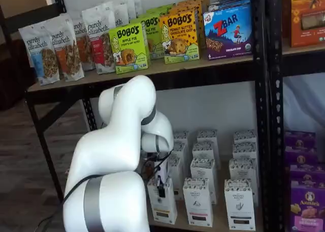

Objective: Pick up the white box with a yellow strip in the middle, on the bottom shelf, the fourth box from the left

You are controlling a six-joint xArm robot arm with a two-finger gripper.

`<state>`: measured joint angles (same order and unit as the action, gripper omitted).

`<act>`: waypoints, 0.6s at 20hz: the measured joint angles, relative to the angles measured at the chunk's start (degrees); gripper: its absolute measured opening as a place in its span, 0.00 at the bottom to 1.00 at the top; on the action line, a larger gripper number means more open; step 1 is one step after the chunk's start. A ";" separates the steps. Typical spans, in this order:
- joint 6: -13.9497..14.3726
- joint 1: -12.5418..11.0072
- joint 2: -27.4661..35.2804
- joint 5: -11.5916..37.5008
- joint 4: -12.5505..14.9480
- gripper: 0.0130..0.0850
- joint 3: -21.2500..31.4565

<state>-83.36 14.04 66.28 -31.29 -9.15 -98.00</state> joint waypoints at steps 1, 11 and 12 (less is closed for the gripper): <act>-0.03 0.01 0.00 0.06 -0.03 0.72 0.01; 0.60 -0.07 -0.40 0.67 0.82 0.72 0.70; 0.62 -0.09 -0.41 0.25 0.84 0.72 0.58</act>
<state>-82.75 13.96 65.87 -31.04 -8.31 -97.43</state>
